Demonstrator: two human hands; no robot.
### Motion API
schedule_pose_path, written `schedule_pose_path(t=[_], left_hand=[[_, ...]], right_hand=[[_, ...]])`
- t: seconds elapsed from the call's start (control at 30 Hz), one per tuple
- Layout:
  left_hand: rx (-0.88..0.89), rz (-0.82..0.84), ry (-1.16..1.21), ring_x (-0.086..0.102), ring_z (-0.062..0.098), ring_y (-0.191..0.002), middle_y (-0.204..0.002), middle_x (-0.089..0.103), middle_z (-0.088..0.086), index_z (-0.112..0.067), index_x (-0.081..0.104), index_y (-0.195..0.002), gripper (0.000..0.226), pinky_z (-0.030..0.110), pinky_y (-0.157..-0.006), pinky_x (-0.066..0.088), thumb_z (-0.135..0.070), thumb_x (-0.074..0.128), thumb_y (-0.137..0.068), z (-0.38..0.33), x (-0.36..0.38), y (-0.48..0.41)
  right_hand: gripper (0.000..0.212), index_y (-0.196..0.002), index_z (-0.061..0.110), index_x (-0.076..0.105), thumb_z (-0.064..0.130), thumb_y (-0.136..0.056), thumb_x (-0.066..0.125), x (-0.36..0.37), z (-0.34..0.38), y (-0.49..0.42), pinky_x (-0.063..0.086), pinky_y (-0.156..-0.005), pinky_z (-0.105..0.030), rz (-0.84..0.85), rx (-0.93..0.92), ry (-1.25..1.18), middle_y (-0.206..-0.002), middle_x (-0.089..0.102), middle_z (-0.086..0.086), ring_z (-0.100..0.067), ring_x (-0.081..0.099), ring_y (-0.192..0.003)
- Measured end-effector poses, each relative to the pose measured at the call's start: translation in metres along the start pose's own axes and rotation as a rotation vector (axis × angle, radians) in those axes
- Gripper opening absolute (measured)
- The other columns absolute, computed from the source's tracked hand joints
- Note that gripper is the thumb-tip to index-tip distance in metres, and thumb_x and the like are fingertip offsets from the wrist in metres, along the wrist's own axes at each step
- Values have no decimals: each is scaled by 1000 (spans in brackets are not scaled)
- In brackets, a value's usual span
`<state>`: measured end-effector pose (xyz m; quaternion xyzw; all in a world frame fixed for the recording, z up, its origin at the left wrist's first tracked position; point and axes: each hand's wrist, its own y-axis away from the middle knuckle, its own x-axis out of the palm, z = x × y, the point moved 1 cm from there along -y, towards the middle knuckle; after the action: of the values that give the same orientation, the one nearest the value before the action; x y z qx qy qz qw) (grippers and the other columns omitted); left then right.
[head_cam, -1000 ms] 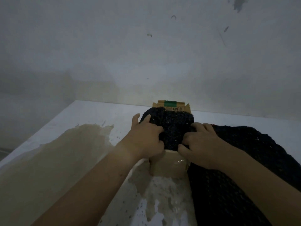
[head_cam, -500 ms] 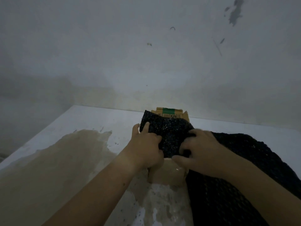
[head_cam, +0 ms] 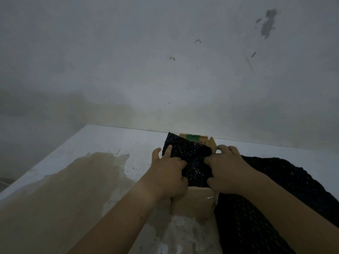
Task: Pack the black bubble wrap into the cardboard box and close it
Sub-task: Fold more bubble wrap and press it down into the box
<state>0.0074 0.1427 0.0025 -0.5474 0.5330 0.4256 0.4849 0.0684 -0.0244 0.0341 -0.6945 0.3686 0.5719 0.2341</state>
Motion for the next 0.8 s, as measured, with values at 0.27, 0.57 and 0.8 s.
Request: schedule_pose_path(t=[0.27, 0.57, 0.8], left_hand=[[95, -221, -168, 4, 29, -150, -143, 36, 2, -18, 48, -135, 63, 51, -114, -6, -40, 48, -77, -8, -7, 5], [76, -145, -78, 14, 23, -146, -116, 47, -7, -22, 62, -106, 43, 53, -116, -12, -42, 45, -72, 1, -2, -2], [-2, 162, -36, 4, 36, -149, -123, 57, 6, -28, 50, -97, 31, 57, -110, -23, -39, 56, -69, -7, -9, -20]], right_hand=[[31, -91, 24, 60, 50, -86, 45, -12, -2, 17, 15, -114, -45, -176, -23, 33, -103, 63, 4, -28, 32, -129], [53, -67, 18, 59, 49, -94, 25, 20, 1, 19, -17, -117, -44, 15, -56, -246, -106, 61, 0, -23, -1, -149], [45, -118, 30, 58, 57, -82, 51, 2, -10, 17, 18, -112, -38, -286, -56, -150, -126, 55, 8, -22, 26, -136]])
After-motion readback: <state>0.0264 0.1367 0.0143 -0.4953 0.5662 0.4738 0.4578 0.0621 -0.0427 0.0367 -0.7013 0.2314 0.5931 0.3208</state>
